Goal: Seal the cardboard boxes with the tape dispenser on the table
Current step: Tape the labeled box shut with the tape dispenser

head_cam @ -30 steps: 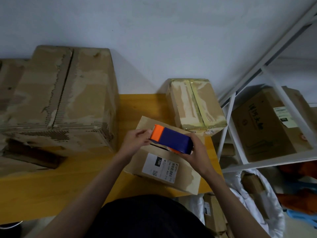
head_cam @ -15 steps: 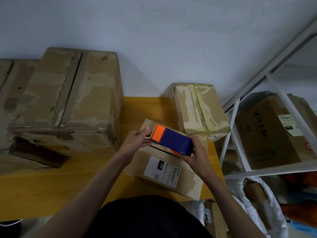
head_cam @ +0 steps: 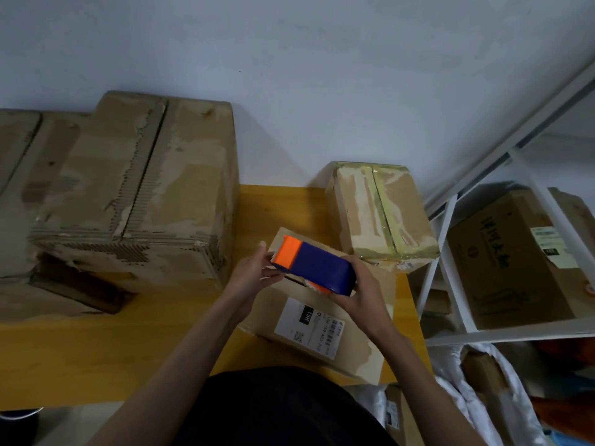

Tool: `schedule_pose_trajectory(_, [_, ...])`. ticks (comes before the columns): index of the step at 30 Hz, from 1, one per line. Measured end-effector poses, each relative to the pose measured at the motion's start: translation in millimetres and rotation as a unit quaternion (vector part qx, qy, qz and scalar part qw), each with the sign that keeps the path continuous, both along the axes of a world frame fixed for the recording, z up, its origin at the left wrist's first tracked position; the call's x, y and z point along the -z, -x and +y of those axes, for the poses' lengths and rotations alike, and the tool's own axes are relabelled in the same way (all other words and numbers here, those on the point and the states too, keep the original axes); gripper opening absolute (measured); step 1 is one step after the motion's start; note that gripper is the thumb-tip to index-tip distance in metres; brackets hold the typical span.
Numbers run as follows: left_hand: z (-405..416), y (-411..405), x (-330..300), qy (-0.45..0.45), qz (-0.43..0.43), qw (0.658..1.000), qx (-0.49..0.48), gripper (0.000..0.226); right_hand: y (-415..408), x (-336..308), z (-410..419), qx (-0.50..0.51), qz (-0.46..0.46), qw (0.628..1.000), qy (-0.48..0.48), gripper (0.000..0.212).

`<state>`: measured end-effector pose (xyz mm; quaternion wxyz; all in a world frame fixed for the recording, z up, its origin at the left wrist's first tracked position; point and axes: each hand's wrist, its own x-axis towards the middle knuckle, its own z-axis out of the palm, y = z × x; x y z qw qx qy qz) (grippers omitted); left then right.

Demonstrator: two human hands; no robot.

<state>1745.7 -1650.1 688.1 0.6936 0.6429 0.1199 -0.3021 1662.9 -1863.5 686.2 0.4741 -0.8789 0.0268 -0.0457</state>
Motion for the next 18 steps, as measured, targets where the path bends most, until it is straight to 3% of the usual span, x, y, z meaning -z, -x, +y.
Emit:
schedule_pose_trajectory(5, [2,-5,8,-0.034,-0.003,0.999,0.006,0.023,5,-4,-5,-0.007,0.018,1.000,-0.011,0.049])
schedule_pose_trajectory(9, [0,-9,14,-0.083,-0.012,0.995,-0.048,0.016,8,-1,-4,-0.009,0.019,1.000,-0.010,0.052])
schedule_pose_trajectory(18, [-5,-12,27,-0.148,-0.035,0.987,-0.058,0.018,7,1,0,-0.027,0.025,0.997,0.065,0.051])
